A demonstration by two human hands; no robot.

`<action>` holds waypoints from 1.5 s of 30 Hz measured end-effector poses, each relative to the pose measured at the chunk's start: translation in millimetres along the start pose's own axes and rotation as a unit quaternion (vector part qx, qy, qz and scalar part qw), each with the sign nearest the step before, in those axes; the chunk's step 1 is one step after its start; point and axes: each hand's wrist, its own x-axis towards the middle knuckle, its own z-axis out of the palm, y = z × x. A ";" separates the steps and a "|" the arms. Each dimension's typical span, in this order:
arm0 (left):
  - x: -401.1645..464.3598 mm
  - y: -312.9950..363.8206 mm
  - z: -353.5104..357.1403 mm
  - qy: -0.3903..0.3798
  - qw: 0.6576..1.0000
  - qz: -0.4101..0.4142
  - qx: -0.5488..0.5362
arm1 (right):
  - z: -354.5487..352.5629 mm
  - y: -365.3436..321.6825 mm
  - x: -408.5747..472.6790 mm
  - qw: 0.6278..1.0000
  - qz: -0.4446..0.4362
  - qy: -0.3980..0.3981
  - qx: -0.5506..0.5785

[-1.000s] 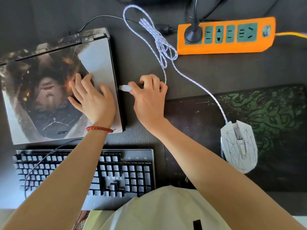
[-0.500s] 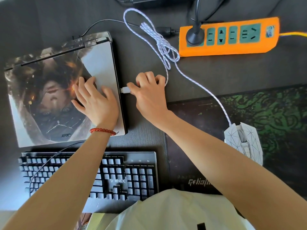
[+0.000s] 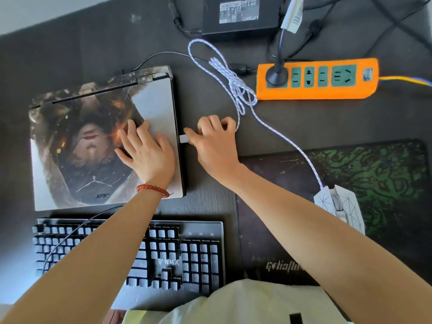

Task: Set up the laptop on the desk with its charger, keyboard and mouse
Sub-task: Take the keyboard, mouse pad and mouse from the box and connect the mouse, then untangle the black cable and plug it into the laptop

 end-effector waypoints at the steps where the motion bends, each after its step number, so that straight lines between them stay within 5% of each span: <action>1: 1.9 0.8 -0.3 -0.014 1.000 -0.001 -0.005 | -0.9 1.5 0.2 1.000 -0.003 -0.019 0.004; 6: 9.6 -16.3 -27.7 -0.122 0.989 0.039 -0.068 | -22.9 -15.5 -44.4 0.999 0.027 -0.009 0.040; 10: -12.7 -59.4 -65.2 -0.118 0.978 0.062 -0.160 | -35.7 -34.7 -90.2 0.995 0.008 0.010 0.102; 17: -45.9 -207.9 -100.1 -0.068 0.994 0.081 -0.039 | -23.6 -101.8 -127.7 0.993 -0.101 -0.059 0.024; 19: -45.2 -245.0 -108.0 -0.074 0.993 0.091 -0.006 | -11.6 -135.4 -138.5 0.985 -0.098 -0.141 -0.028; 22: -37.2 -275.3 -115.0 -0.092 0.986 0.136 0.042 | 9.0 -169.0 -150.9 0.965 -0.058 -0.244 -0.077; 30: -27.5 -298.1 -122.1 -0.108 0.972 0.203 0.042 | 13.2 -170.3 -149.4 0.944 -0.076 -0.294 -0.128; 41: -15.7 -334.9 -150.0 -0.110 0.979 0.171 -0.005 | 6.6 -184.0 -151.6 0.947 -0.041 -0.298 -0.113; 45: -39.7 -382.2 -159.1 -0.102 0.987 0.075 -0.099 | 8.3 -223.0 -144.7 0.976 -0.053 -0.193 -0.084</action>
